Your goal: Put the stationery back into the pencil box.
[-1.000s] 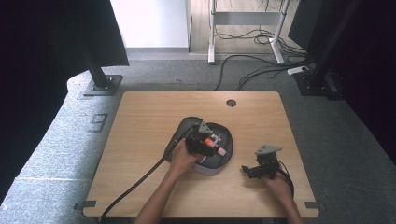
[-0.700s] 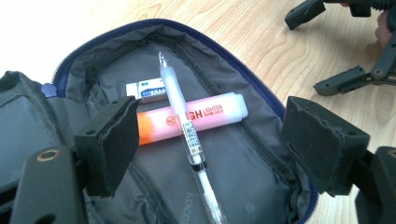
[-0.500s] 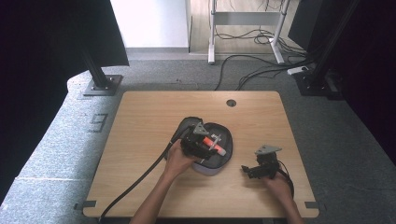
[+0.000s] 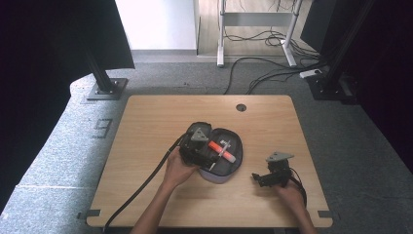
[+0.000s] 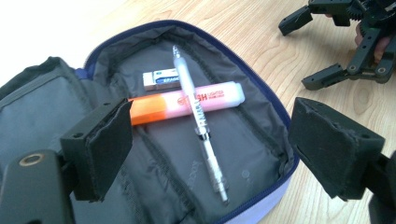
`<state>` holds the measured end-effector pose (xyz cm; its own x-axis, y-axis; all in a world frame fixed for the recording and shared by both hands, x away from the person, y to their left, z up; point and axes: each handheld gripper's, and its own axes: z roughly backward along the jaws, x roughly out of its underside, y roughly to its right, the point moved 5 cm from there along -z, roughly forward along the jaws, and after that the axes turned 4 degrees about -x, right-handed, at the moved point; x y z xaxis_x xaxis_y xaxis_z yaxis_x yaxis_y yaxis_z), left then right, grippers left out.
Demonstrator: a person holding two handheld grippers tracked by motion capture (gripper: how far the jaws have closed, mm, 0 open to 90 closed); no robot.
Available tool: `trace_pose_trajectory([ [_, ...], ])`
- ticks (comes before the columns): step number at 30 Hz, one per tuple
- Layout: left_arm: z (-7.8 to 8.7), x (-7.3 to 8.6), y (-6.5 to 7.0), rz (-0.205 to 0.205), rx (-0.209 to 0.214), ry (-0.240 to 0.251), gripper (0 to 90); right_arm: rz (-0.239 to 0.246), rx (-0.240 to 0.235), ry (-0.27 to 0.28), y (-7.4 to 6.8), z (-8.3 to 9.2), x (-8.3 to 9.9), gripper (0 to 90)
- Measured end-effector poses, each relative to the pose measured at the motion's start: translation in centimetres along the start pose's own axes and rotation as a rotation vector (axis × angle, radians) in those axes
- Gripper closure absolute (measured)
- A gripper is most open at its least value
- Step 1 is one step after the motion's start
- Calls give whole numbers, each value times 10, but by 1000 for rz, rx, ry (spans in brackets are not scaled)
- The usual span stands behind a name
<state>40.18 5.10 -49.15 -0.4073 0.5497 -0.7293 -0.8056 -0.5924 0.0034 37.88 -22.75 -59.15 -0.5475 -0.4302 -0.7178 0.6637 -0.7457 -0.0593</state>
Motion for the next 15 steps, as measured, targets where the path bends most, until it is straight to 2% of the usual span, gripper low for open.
trace_pose_trajectory([
  [6, 10, 6, -3, -4, -23, 3, 115, 0, 0, 0, 0, 0, 0, 3],
  [15, 26, 16, -8, -14, -63, -20, 53, 1, 0, 0, 0, 0, 0, 3],
])
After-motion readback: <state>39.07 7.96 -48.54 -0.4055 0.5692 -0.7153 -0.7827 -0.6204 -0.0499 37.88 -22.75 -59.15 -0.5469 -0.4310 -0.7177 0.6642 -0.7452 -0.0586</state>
